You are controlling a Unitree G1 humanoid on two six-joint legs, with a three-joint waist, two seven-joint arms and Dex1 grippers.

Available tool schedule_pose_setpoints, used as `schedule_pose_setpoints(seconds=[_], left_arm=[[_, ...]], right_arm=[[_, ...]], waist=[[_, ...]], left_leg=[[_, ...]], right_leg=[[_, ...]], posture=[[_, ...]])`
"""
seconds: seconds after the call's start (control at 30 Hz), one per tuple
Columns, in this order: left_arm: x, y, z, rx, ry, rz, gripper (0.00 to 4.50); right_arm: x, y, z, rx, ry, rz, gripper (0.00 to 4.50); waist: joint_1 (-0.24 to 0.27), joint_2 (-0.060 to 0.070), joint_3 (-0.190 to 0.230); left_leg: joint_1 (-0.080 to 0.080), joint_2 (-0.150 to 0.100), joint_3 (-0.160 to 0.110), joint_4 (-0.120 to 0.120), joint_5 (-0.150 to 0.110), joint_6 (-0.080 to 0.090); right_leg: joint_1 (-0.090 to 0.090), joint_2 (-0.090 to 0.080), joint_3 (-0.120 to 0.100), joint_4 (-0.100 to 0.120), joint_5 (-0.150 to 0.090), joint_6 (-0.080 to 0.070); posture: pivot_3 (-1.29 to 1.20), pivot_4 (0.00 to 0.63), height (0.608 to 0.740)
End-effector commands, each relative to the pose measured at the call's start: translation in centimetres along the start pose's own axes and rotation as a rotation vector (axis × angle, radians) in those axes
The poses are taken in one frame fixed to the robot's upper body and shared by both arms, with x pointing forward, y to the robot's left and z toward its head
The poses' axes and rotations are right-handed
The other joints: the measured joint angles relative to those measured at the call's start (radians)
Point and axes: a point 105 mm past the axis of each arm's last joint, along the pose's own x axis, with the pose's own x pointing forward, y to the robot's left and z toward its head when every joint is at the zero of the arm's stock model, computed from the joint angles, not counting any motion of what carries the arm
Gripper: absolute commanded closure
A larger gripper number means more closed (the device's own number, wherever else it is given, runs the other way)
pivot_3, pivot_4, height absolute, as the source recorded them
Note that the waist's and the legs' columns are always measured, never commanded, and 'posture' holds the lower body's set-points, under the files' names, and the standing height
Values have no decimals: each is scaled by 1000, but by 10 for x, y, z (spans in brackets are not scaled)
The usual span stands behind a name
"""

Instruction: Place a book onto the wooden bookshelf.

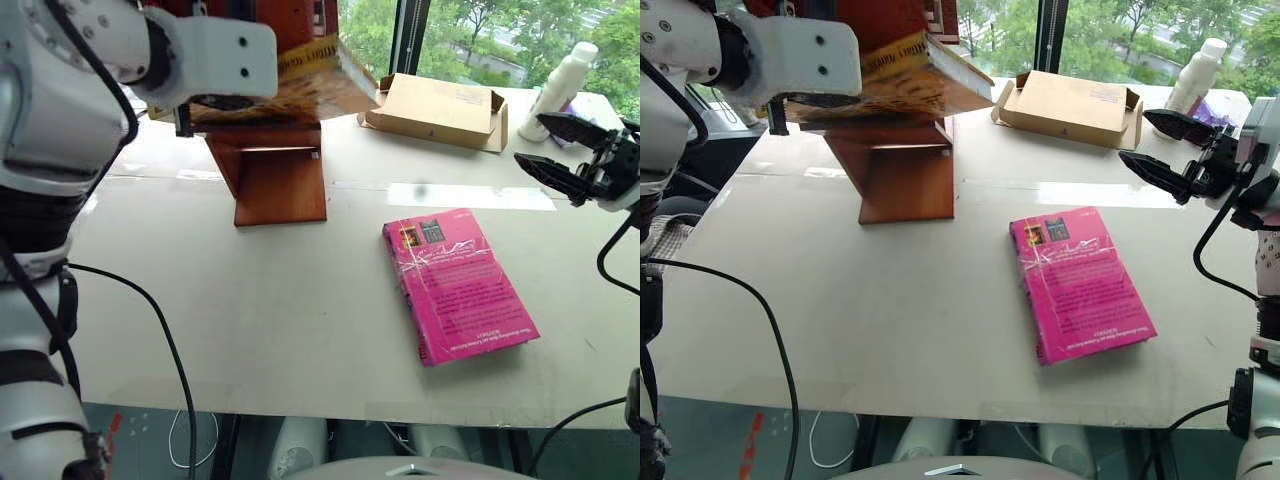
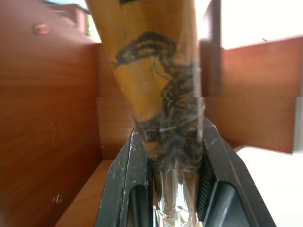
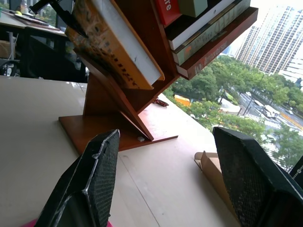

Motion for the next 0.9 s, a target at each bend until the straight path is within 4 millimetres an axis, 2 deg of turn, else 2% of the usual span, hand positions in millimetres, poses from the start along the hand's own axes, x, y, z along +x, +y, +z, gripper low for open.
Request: schedule_pose_setpoints(seconds=[0.03, 0.23, 0.27, 0.3, 0.37, 0.4, 0.5, 0.6, 0.67, 0.73, 0.8, 0.9], left_arm=[[5, -1, -18, -12, 122, -7, 3984], [34, -4, -22, -20, 171, -29, 3984], [36, -5, -22, -36, 168, -40, 3516], [37, -6, -22, -45, 165, -42, 3234], [35, 0, -15, -71, 127, -8, 2858], [31, 6, -8, -90, 92, 25, 2462], [12, 17, 3, -157, -5, 77, 1884], [-13, 8, 11, -277, -127, 31, 1117], [-26, -1, 16, -347, -212, 3, 1117], [-38, -10, 31, -431, -342, -27, 1117], [-48, -18, 45, -536, -510, -50, 1117], [-47, -41, 66, -634, -706, -108, 1117]], right_arm=[[2, -3, 8, -38, -24, 12, 1240], [4, -2, 11, -32, -24, 31, 1240], [3, -1, 11, -31, -21, 33, 1240], [3, -1, 12, -29, -17, 35, 1240], [0, 1, 13, -26, -11, 37, 1240], [-2, 2, 14, -24, -8, 37, 1240], [-6, 3, 17, -22, 2, 33, 1240], [-12, 4, 21, -22, 5, 23, 1240], [-16, 5, 22, -24, 10, 15, 1240], [-21, 4, 24, -23, 14, 2, 1240], [-23, 5, 25, -22, 21, -4, 1240], [-28, 6, 26, -22, 37, -16, 1240]], waist=[[-6, 0, 0], [-8, 4, -1], [-8, 4, -1], [-9, 4, -1], [-16, 4, -1], [-17, 4, 0], [-18, 3, 0], [-19, 2, 1], [-19, 3, 0], [-16, 3, 1], [-10, 3, 1], [-2, 3, 1]], left_leg=[[2, 0, 1, 0, 0, 0], [7, 0, 1, 2, 0, 0], [8, 0, 1, 3, 0, 0], [9, 0, 1, 3, 1, 0], [11, 0, 2, 5, 1, -1], [10, 0, 2, 6, 2, -1], [5, 3, 0, 9, 2, -1], [-1, 3, 1, 10, 1, -1], [-5, 3, 1, 10, 0, 0], [-13, 3, 0, 10, 2, -4], [-13, 3, 0, 10, 3, -4], [-12, 2, 0, 12, 0, 0]], right_leg=[[0, 0, 2, 1, 0, 0], [0, 1, 4, 15, -1, -1], [1, 1, 4, 15, -1, -1], [1, 1, 4, 17, -1, -2], [1, 1, 6, 19, -2, -4], [1, 2, 6, 20, -2, -4], [-1, 2, 5, 19, 0, -2], [-6, 1, 6, 18, 0, -1], [-9, 1, 5, 17, -2, 1], [-16, 1, 5, 17, -2, 1], [-17, 0, 4, 17, -2, 2], [-15, -2, 3, 18, -2, 2]], posture=[[0, 150, 740], [0, 150, 740], [0, 150, 740], [0, 150, 740], [0, 150, 740], [0, 150, 740], [0, 150, 740], [0, 150, 740], [0, 150, 740], [0, 150, 740], [0, 150, 740], [0, 150, 740]])
